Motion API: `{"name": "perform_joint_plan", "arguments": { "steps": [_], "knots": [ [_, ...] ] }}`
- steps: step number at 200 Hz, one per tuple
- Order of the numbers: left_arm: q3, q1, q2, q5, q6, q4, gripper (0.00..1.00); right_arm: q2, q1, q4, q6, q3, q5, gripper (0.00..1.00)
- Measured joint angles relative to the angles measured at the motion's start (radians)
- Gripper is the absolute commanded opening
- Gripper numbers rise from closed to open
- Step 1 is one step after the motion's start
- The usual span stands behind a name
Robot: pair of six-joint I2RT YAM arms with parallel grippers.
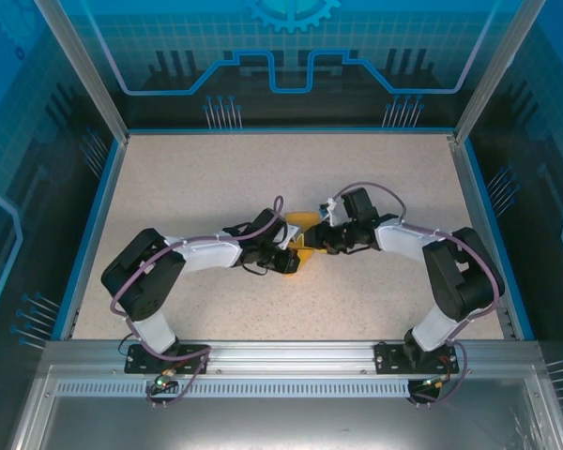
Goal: Fold a paper plane with a square sheet of paper (pick it up from the middle)
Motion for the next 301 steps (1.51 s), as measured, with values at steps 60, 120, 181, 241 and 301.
{"name": "perform_joint_plan", "arguments": {
  "steps": [60,120,181,241,301],
  "knots": [
    [0.000,0.014,0.000,0.023,-0.012,0.010,0.06,0.098,-0.034,-0.082,-0.112,0.199,0.033,0.37],
    [0.000,0.025,0.000,0.040,-0.022,0.009,0.07,0.327,-0.034,-0.160,-0.188,0.345,0.069,0.28],
    [0.000,0.057,0.000,0.064,-0.023,0.009,0.08,0.415,-0.023,-0.261,-0.269,0.425,0.138,0.22],
    [0.002,0.078,0.033,0.064,-0.031,0.005,0.09,0.420,-0.014,-0.301,-0.315,0.446,0.172,0.19],
    [0.026,0.089,0.061,0.069,-0.042,-0.008,0.10,0.420,-0.013,-0.305,-0.333,0.447,0.179,0.18]
  ]
}}
